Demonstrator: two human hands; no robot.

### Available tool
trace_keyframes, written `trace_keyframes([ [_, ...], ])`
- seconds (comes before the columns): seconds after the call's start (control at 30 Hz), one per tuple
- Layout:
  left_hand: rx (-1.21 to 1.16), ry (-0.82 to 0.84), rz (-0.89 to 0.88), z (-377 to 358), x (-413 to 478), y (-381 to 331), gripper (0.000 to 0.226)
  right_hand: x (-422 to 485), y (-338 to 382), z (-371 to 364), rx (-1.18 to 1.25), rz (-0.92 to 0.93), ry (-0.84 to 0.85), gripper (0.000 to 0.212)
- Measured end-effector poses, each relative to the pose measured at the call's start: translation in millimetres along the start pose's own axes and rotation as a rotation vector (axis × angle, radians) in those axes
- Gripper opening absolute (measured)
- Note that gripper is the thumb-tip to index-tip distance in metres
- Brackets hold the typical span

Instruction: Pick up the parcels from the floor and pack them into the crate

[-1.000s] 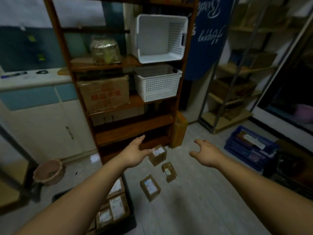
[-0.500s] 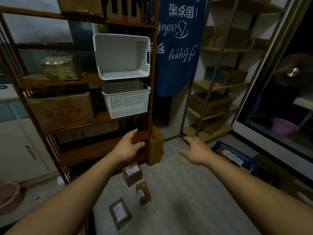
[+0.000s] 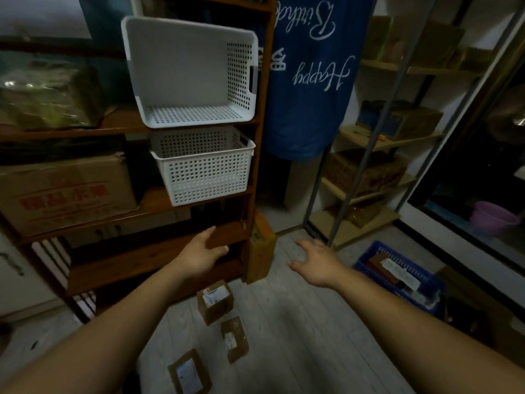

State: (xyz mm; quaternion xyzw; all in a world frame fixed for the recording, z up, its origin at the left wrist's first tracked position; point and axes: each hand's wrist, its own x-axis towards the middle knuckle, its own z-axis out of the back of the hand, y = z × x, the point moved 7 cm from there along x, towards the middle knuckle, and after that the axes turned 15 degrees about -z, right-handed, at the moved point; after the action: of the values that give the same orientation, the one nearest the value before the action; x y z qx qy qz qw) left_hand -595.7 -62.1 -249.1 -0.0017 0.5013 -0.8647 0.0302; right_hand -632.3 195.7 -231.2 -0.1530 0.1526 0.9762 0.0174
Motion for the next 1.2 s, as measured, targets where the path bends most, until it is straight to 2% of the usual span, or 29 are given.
trace_keyframes([
  [0.27, -0.047, 0.039, 0.158, -7.0, 55.6, 66.9, 0.072, 90.8, 16.4, -33.1, -0.073, -0.027, 0.141, 0.074],
  [0.5, -0.030, -0.066, 0.411, -23.5, 55.2, 142.6, 0.074, 163.0, 42.5, -104.1, -0.153, 0.167, 0.380, 0.056],
  [0.7, -0.043, -0.187, 0.636, -59.2, 56.5, 195.7, 0.076, 249.4, 27.1, -185.7, -0.264, 0.195, 0.618, 0.068],
  [0.87, -0.068, -0.133, 0.778, -123.0, 70.5, 269.2, 0.074, 316.2, -0.7, -269.1, -0.295, 0.183, 0.722, 0.069],
  [1.03, -0.103, -0.142, 0.918, -201.0, 76.9, 381.8, 0.070, 366.7, -34.1, -386.6, -0.296, 0.185, 0.759, 0.069],
  [1.2, -0.089, -0.095, 0.972, -285.2, 76.7, 509.5, 0.069, 400.0, -82.9, -523.3, -0.256, 0.030, 0.848, 0.074],
])
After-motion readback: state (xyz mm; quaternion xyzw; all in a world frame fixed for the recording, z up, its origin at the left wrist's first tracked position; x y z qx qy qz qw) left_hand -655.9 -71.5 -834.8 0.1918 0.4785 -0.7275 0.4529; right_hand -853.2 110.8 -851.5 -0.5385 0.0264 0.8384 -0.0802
